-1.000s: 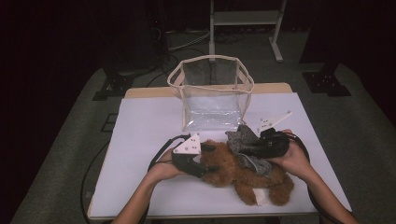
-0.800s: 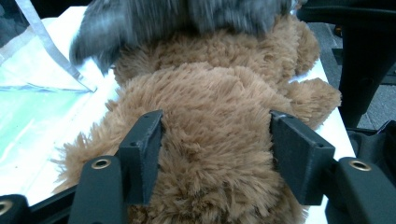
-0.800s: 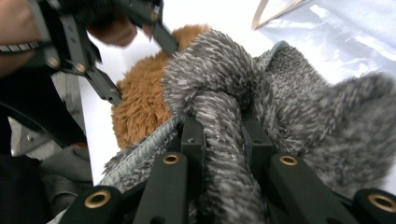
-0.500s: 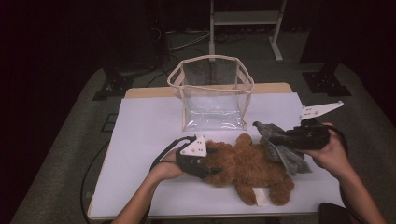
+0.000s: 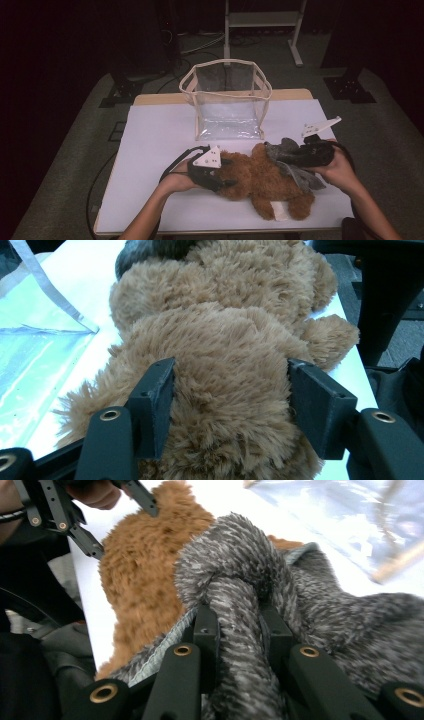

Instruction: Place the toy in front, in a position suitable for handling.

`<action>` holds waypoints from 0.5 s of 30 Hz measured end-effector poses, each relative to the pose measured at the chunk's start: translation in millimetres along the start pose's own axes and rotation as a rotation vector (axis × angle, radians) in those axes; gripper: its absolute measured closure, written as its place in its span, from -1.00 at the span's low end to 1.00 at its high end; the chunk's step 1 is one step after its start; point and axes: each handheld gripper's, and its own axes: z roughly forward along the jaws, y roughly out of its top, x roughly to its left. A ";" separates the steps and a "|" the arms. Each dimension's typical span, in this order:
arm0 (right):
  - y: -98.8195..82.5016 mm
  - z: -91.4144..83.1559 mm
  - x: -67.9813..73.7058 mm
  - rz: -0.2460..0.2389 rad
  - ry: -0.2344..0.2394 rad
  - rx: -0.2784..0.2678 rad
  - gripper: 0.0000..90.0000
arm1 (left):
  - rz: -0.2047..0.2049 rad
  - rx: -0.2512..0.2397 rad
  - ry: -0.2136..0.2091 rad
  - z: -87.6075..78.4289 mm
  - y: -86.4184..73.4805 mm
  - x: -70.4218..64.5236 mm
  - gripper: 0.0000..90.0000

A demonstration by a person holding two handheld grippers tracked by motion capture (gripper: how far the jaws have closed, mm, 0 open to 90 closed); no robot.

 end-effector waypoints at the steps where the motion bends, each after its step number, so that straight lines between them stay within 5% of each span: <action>1: 0.7 3.6 2.1 -0.011 0.003 0.002 0.65 | -0.005 -0.002 -0.002 -1.5 0.7 1.1 -0.19; 9: -7.9 16.7 24.8 -0.053 0.037 -0.013 0.66 | -0.018 -0.030 -0.002 -3.3 9.1 7.1 -0.34; 15: -5.1 5.7 27.8 -0.067 0.015 -0.045 0.66 | 0.004 0.026 -0.016 6.1 7.8 -0.8 -0.21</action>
